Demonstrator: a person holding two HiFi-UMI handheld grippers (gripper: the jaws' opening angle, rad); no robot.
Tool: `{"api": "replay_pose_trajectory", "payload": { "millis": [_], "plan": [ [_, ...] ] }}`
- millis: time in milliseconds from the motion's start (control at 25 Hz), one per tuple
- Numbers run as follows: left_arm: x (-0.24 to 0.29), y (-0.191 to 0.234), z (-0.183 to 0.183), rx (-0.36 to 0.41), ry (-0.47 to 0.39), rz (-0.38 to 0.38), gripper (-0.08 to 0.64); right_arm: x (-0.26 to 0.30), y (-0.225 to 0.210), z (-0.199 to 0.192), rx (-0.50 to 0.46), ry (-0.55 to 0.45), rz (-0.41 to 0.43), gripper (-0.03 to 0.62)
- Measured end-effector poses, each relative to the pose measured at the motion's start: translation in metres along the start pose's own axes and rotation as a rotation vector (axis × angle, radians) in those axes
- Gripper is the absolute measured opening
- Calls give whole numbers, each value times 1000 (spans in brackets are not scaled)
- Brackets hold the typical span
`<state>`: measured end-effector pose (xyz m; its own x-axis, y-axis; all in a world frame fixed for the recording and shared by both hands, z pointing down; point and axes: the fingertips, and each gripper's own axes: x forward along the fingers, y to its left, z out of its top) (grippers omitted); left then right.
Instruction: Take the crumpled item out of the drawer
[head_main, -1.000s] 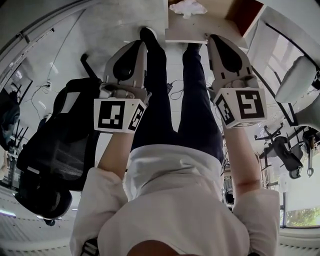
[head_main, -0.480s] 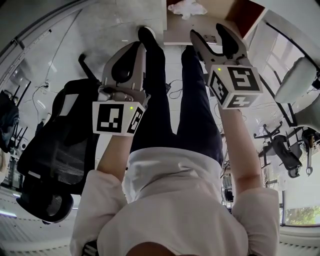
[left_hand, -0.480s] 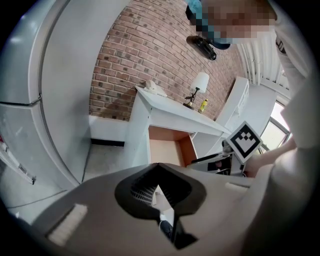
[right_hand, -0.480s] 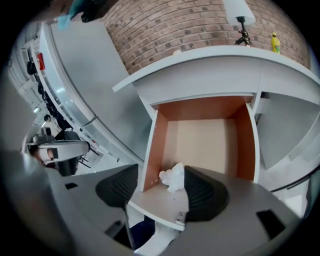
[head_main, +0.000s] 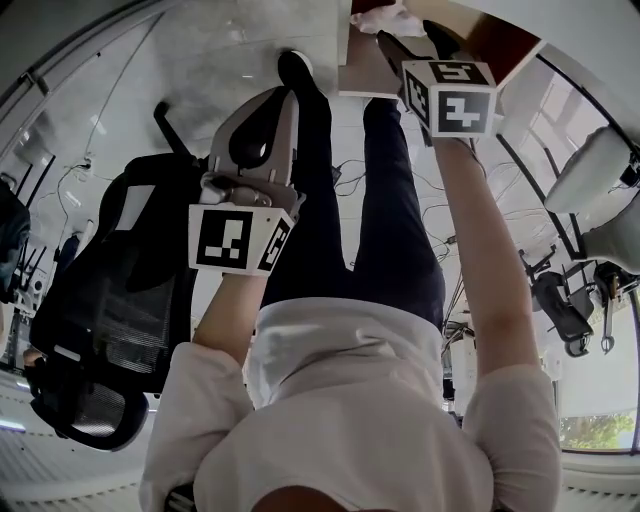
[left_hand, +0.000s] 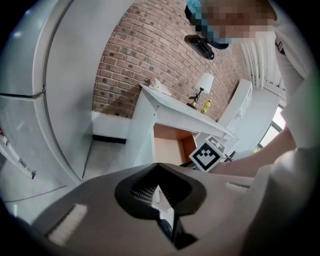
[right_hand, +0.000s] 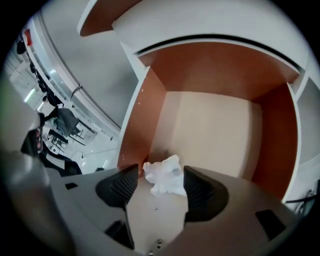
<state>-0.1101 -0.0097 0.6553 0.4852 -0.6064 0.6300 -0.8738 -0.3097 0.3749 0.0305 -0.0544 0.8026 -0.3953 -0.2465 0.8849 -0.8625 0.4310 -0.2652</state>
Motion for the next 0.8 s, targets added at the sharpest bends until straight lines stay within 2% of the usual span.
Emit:
{"api": "replay_pose_trajectory", "payload": {
  "millis": [160, 560, 800],
  "plan": [
    [0, 7, 1, -17, -2, 5, 8, 23, -3, -2, -63, 69, -6, 268],
    [1, 24, 3, -52, -6, 19, 8, 70, -16, -14, -115, 259, 34, 268],
    [2, 31, 2, -73, -1, 25, 8, 75, -20, -21, -165, 304, 19, 258]
  ]
}}
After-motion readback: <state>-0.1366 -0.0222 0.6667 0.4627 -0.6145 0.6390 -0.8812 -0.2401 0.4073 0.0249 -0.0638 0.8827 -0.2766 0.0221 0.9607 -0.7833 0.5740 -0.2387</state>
